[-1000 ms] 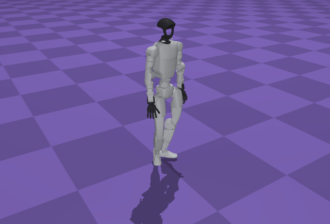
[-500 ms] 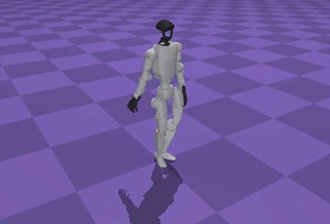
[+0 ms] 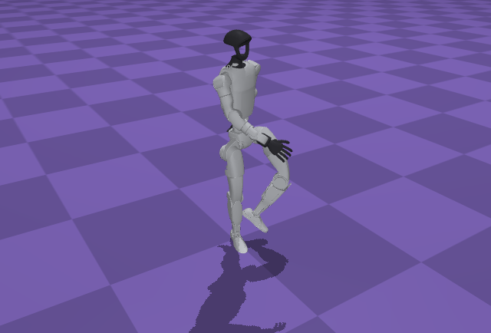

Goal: In place motions

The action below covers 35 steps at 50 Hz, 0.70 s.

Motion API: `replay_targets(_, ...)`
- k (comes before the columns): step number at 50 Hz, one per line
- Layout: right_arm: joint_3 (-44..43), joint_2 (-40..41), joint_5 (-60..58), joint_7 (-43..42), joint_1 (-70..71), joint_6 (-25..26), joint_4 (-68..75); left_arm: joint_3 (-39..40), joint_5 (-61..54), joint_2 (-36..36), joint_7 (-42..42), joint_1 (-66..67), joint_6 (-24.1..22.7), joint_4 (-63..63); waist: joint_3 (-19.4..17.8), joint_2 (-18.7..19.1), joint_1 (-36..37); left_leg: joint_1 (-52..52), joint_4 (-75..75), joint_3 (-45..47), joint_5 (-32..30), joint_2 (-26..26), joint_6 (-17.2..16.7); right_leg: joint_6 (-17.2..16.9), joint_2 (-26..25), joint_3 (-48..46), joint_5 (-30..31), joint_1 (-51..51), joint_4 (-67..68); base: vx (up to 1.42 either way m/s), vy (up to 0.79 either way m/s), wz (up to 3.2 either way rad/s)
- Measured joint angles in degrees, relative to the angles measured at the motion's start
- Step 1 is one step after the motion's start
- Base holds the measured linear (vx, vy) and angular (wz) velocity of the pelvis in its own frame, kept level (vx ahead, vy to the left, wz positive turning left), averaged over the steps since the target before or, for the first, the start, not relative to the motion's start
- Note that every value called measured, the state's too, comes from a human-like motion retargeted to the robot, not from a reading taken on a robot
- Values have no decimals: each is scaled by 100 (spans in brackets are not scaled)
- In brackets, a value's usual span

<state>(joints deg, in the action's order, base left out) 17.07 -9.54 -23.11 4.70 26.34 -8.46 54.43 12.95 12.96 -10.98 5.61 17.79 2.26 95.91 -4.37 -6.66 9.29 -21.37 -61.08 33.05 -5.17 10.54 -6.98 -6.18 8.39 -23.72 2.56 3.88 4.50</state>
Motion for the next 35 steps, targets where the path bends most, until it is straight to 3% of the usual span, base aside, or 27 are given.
replay_targets(2,58,-26,-361,162,-932,168,412,-369,55,52,-84,-369,-46,-139,360,38,-351,1176,2374,-515,-121,-1134,-266,-182,-1,-312,-48,110,117,40,26,95)
replay_targets(3,11,-45,-510,192,-1439,267,629,-556,73,77,-192,-613,-39,-227,513,118,-412,1737,3513,-681,165,-1444,-263,-245,-115,-387,-53,123,227,38,25,98)
replay_targets(5,-350,-91,-781,85,-2508,541,1204,-1062,62,211,-365,-1171,37,-468,920,245,-734,2786,5129,157,1398,-1565,195,-495,-209,-967,239,108,590,31,19,159)
replay_targets(7,-937,-144,-922,-103,-3230,921,2059,-1495,-34,388,-85,-1948,70,-911,1147,563,-1229,2707,5837,87,1420,-1168,556,-840,-50,-1864,1480,-394,1854,-2,18,178)
replay_targets(8,-1265,-177,-865,-160,-3397,1172,2569,-1684,-85,456,120,-2402,52,-1233,1013,732,-1330,2419,5812,-668,1481,-1046,674,-713,200,-2167,2043,-859,2783,-27,18,144)
replay_targets(9,-1558,-243,-716,-154,-3516,1417,3083,-1913,-171,476,293,-2889,-11,-1597,742,734,-1538,2412,5876,-1045,1533,-1103,793,-730,211,-1513,2178,-1607,3830,-40,16,159)
replay_targets(10,-1833,-325,-521,-116,-3611,1658,3599,-2161,-274,473,449,-3392,-96,-1982,403,653,-1800,2544,5986,-1234,1578,-1251,912,-820,102,-379,2099,-2497,4937,-54,22,138)
replay_targets(13,-2329,-661,61,427,-3828,2386,4298,-2156,65,-106,855,-4853,-358,-3178,-498,766,-2371,2710,6164,-604,1508,-1134,1106,-350,1314,-537,1331,-3861,7577,-67,39,71)
replay_targets(15,-2682,-785,279,477,-4097,2851,4298,-1799,414,-364,575,-5378,-337,-3811,-808,768,-2914,2577,6196,-566,1383,-1089,1223,-197,1294,-261,998,-4884,8480,-34,35,59)
replay_targets(17,-2999,-939,692,100,-4526,2882,4298,-1691,263,-398,46,-5418,-417,-4302,-794,922,-3130,2423,6171,-289,1242,-861,1245,-92,1028,-212,732,-5648,8785,17,16,-8)
replay_targets(20,-3286,-1133,1412,-410,-5318,2469,4298,-1859,-317,-320,-435,-5169,-880,-4625,-227,1187,-3095,2048,6019,-243,1167,-636,1214,220,784,-319,643,-6284,8640,40,-10,-43)
replay_targets(23,-3505,-1156,1732,-848,-5511,2458,4298,-2002,-356,-117,-519,-5054,-969,-4378,-36,1042,-2730,2204,6041,-231,1299,-845,1245,279,888,-253,773,-5737,8124,13,-17,-58)
replay_targets(27,-3325,-1081,1690,-884,-5161,2248,4298,-2190,-110,107,-125,-4635,-564,-3573,-33,718,-2231,2820,6251,-65,1451,-1181,1073,-114,660,-130,1182,-3906,6555,10,-23,-56)
replay_targets(32,-2377,-755,1195,-712,-4201,1711,4298,-1934,274,460,-102,-2844,-331,-2270,575,702,-1811,2979,6090,100,1574,-1306,690,-724,-386,81,1492,-1436,2774,28,-19,-71)
replay_targets(33,-2123,-655,1050,-732,-3948,1600,4298,-1800,327,543,-138,-2369,-241,-1945,704,646,-1657,2989,5969,277,1524,-1365,578,-843,-550,237,1386,-997,1883,31,-16,-119)
replay_targets(35,-1530,-412,828,-844,-3415,1452,4204,-1420,392,643,-108,-1476,32,-1305,874,564,-1412,2998,5468,701,1104,-1425,261,-763,-386,-207,271,-253,742,19,-7,-129)
